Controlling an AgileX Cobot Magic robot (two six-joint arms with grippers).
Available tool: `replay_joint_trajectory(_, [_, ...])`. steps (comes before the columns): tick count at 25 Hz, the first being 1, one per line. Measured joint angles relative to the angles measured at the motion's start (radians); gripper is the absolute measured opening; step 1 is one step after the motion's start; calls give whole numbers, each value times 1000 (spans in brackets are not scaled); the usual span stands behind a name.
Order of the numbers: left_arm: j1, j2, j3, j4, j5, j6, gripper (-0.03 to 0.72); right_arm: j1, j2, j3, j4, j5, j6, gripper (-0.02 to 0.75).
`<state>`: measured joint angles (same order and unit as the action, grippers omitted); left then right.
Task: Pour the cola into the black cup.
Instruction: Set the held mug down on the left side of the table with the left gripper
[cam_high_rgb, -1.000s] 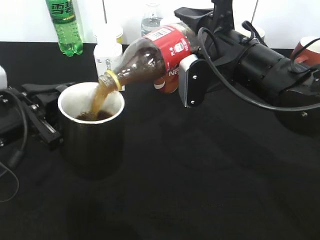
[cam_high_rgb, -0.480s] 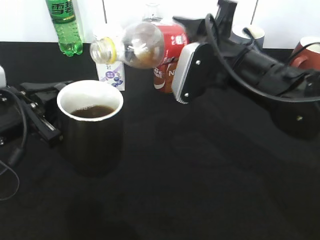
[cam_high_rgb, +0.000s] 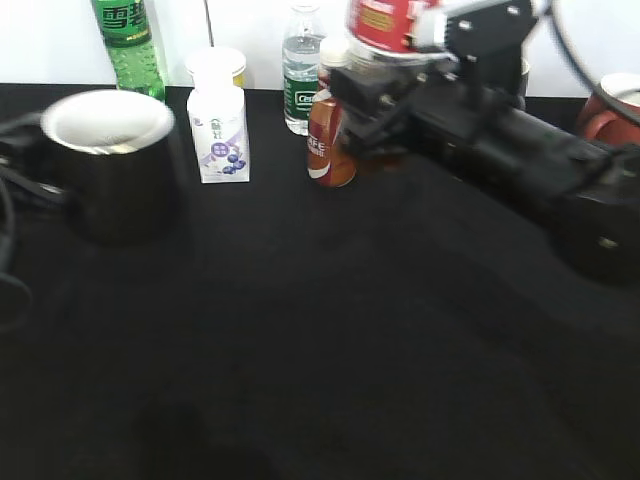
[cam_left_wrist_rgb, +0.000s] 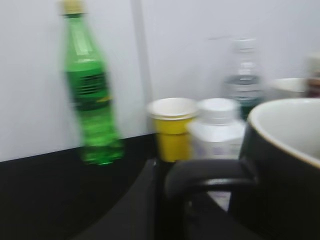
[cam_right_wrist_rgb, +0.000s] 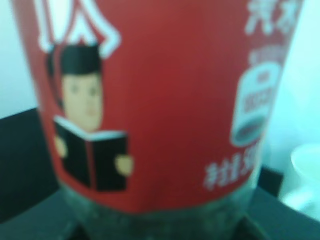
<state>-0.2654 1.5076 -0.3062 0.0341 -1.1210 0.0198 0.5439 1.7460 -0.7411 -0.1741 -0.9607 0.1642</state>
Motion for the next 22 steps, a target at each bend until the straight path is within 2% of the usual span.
replay_joint_trajectory(3, [94,94,-26,-70,-10,18,44,-93,-76,86,13,11,6,369])
replay_joint_trajectory(5, [133,203,-117,-82,-7,21,44,-134,-93,133,30,11,7,369])
replay_joint_trajectory(10, [142,534,-483,-82,-10,21,44,-135,-95,153,27,13,8,369])
replay_joint_trajectory(14, [142,694,-689,-81,-11,21,44,-135,-97,153,37,13,8,368])
replay_joint_trajectory(16, [142,707,-705,-81,-9,17,51,-135,-97,153,66,13,8,368])
replay_joint_trajectory(17, [142,707,-700,-81,-20,10,81,-135,-97,153,74,5,8,368])
replay_joint_trajectory(20, [143,684,-619,-88,-48,4,247,-135,-98,153,82,0,8,368])
replay_joint_trajectory(22, [143,621,-514,-114,-78,4,277,-137,-98,153,129,0,-11,368])
